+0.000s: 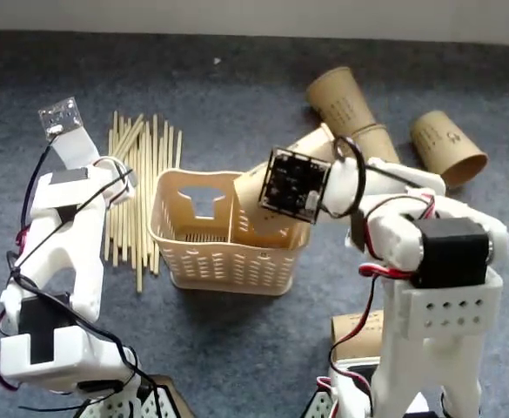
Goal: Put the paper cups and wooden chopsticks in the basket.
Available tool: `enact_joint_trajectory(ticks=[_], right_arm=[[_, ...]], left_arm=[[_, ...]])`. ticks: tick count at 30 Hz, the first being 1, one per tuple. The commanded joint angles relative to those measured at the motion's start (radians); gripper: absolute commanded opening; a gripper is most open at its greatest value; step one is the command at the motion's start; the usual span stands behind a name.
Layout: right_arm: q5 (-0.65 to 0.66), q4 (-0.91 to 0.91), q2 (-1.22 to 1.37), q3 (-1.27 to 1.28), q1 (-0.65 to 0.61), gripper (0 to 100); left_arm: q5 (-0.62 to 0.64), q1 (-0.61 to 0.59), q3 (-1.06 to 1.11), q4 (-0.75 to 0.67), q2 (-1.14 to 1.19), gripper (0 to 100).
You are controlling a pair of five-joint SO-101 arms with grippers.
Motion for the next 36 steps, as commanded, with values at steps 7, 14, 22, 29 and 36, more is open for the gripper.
enact_joint_trajectory(ticks=[7, 14, 22, 29, 36], right_arm=[[0.19, 0.012, -0.196, 0.067, 0.093, 0.5], [0.235, 0.001, -0.199, 0.067, 0.145, 0.5], [0.236, -0.143, -0.188, 0.133, 0.142, 0.5], [0.256, -0.239, -0.189, 0.232, 0.137, 0.5], [0.336, -0.341, -0.194, 0.231, 0.137, 0.5]], left_arm=[[-0.006, 0.016, -0.004, -0.011, -0.004, 22], [-0.006, 0.016, -0.004, -0.011, -0.004, 22], [-0.006, 0.013, -0.004, -0.011, -0.004, 22], [-0.006, 0.012, -0.004, -0.011, -0.004, 22], [-0.006, 0.01, -0.005, -0.011, -0.004, 22]])
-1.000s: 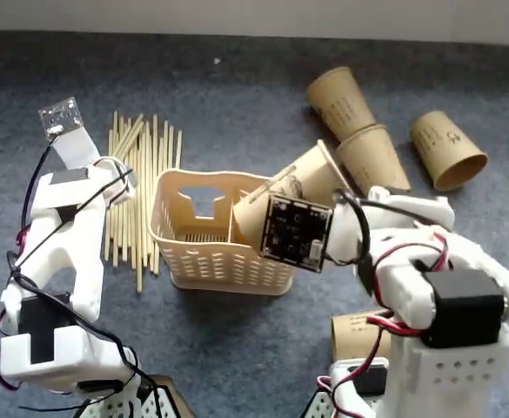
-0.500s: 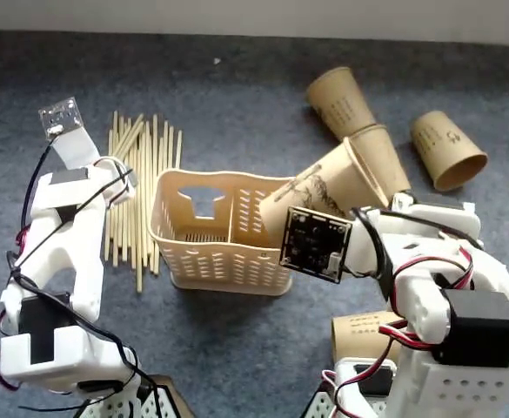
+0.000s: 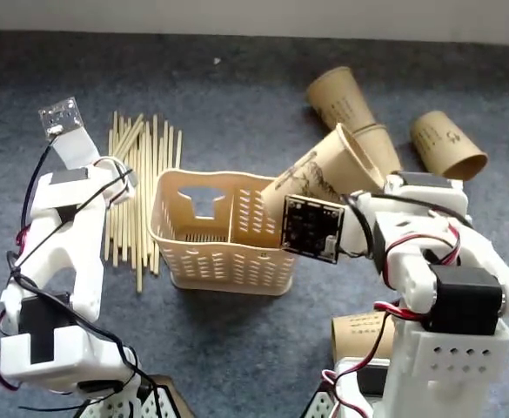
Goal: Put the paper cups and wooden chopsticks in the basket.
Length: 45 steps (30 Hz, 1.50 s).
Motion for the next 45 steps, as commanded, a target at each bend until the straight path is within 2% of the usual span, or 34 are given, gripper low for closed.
enact_joint_trajectory(ticks=[1, 5, 11, 14, 17, 25, 31, 37, 39, 42, 45], right_arm=[[0.044, -0.061, -0.012, 0.001, 0.002, 0.5], [0.091, -0.042, -0.053, 0.024, -0.018, 0.5], [0.098, -0.05, -0.17, 0.119, -0.113, 0.7], [0.094, -0.053, -0.217, 0.143, -0.119, 5.3], [0.086, -0.097, -0.243, 0.174, -0.111, 11.8], [0.061, -0.288, -0.251, 0.28, -0.045, 12.3], [0.055, -0.292, -0.254, 0.289, -0.033, 11.9], [0.054, -0.292, -0.254, 0.288, 0.053, 11.9], [0.005, -0.292, -0.263, 0.288, 0.097, 11.9], [-0.157, -0.306, -0.282, 0.288, 0.183, 11.9], [-0.48, -0.314, -0.282, 0.294, 0.294, 11.9]], left_arm=[[-0.006, 0.01, -0.005, -0.011, -0.004, 22], [-0.006, 0.01, -0.005, -0.011, -0.004, 22], [-0.006, 0.01, -0.005, -0.011, -0.004, 22], [-0.006, 0.01, -0.005, -0.011, -0.004, 22], [-0.006, 0.01, -0.005, -0.011, -0.004, 22], [-0.008, 0.01, -0.005, -0.011, -0.004, 22], [-0.008, 0.01, -0.005, -0.011, -0.004, 22], [-0.008, 0.015, -0.005, -0.011, -0.004, 22], [-0.038, 0.015, -0.007, -0.011, -0.004, 22], [-0.132, 0.018, -0.012, -0.009, -0.015, 22], [-0.198, 0.039, -0.076, 0.057, -0.067, 22]])
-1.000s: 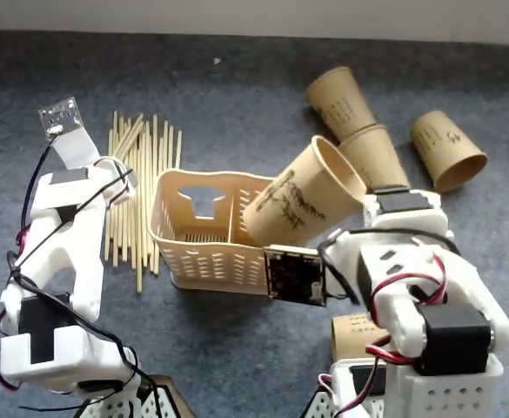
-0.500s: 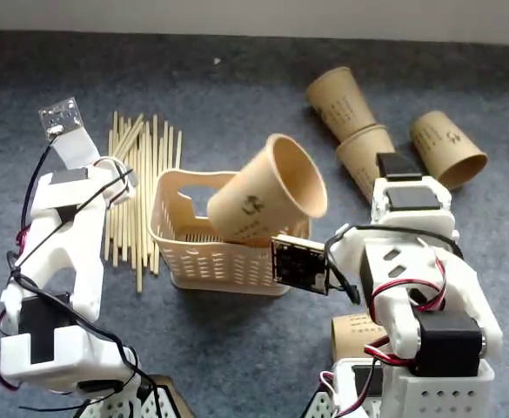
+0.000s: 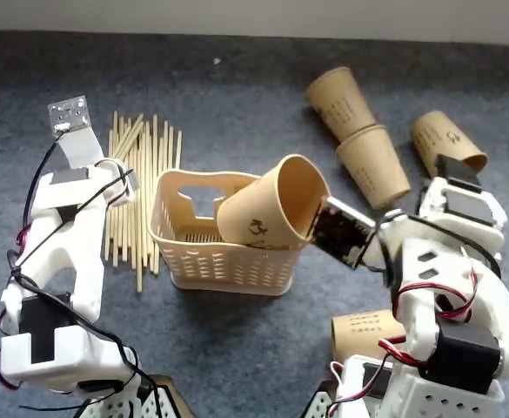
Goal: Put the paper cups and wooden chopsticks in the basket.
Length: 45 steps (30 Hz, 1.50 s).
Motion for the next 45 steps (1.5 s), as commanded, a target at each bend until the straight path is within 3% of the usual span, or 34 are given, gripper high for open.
enact_joint_trajectory(ticks=[1, 5, 8, 12, 18, 22, 30, 34, 40, 45], right_arm=[[-0.425, -0.025, -0.012, 0.002, 0.136, 11.9], [-0.887, -0.018, -0.001, 0.114, 0.28, 11.9], [-1.046, -0.015, 0.024, 0.249, 0.286, 11.9], [-1.149, -0.013, 0.041, 0.397, 0.229, 11.9], [-1.227, -0.018, 0.047, 0.438, 0.088, 11.9], [-1.227, -0.018, 0.048, 0.438, -0.024, 11.9], [-1.234, 0.001, 0.05, 0.352, -0.053, 11.9], [-1.307, 0.056, 0.05, 0.297, -0.067, 11.9], [-1.304, 0.156, 0.048, 0.272, -0.173, 11.9], [-1.303, 0.16, 0.048, 0.272, -0.17, 11.9]], left_arm=[[-0.103, 0.036, -0.108, 0.103, -0.094, 22], [-0.239, 0.131, -0.294, 0.308, -0.242, 22], [-0.325, 0.236, -0.456, 0.511, -0.341, 22], [-0.342, 0.314, -0.627, 0.746, -0.42, 22], [-0.341, 0.381, -0.771, 0.922, -0.461, 22], [-0.339, 0.492, -0.834, 1.051, -0.461, 22], [-0.344, 0.638, -0.611, 1.054, -0.453, 22], [-0.345, 0.723, -0.476, 1.007, -0.458, 22], [-0.399, 0.707, -0.286, 0.868, -0.463, 22], [-0.465, 0.538, -0.352, 0.858, -0.547, 22]])
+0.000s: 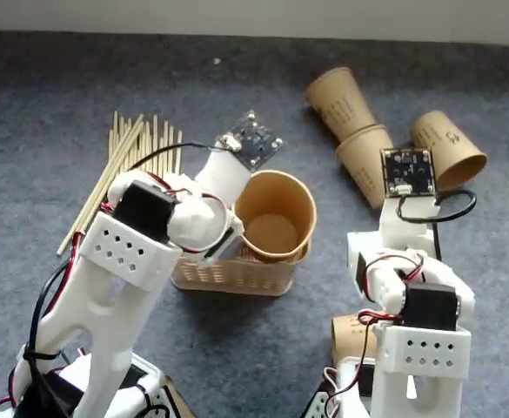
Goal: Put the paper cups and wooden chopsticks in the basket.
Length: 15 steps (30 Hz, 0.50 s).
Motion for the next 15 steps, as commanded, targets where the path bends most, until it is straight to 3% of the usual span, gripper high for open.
enact_joint_trajectory(ticks=[1, 6, 15], right_arm=[[-0.006, 0.007, 0.005, -0.051, -0.007, 11.9], [-0.006, 0.005, 0.005, -0.051, -0.007, 11.9], [-0.003, 0.005, 0.005, -0.051, -0.007, 11.9]], left_arm=[[-0.08, -0.13, -0.071, -0.012, -0.081, 22], [-0.114, -0.259, -0.199, -0.015, -0.2, 22], [-0.08, -0.282, -0.298, -0.015, -0.15, 22]])
